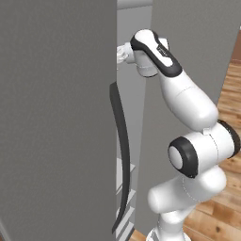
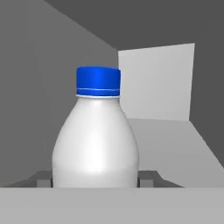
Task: Take the bottled waters from the counter and place them in the freezer to freeze. Close the freezer door after placing the bottles.
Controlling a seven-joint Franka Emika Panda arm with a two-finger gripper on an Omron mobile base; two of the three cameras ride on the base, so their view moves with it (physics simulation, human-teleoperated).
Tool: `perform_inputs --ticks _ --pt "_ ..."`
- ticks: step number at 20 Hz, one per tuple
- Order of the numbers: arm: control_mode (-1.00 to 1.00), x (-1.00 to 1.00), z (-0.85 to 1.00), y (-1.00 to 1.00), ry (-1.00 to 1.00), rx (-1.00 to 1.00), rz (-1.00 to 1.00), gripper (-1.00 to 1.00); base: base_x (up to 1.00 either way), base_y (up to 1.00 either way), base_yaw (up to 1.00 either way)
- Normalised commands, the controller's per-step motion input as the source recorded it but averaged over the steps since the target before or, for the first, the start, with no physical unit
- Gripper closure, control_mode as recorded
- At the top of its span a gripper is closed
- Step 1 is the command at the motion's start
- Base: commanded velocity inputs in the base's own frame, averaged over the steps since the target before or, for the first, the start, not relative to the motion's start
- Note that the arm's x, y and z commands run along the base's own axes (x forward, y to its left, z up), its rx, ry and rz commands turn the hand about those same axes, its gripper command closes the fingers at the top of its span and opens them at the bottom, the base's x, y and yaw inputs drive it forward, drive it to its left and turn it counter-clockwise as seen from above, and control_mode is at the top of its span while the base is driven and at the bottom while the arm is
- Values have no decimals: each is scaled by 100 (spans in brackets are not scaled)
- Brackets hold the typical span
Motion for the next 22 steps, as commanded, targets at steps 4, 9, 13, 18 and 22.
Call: perform_inputs --ticks 4,9,13,18,22 --pt "-100 41 0 6 -6 0 0 100 0 0 0" --pt "-100 37 0 17 -1 0 0 100 0 0 0" --pt "-100 31 0 22 0 0 0 100 0 0 0" --pt "-100 36 -2 29 0 1 0 100 0 0 0" --pt "-100 30 -6 21 -2 3 0 100 0 0 0"
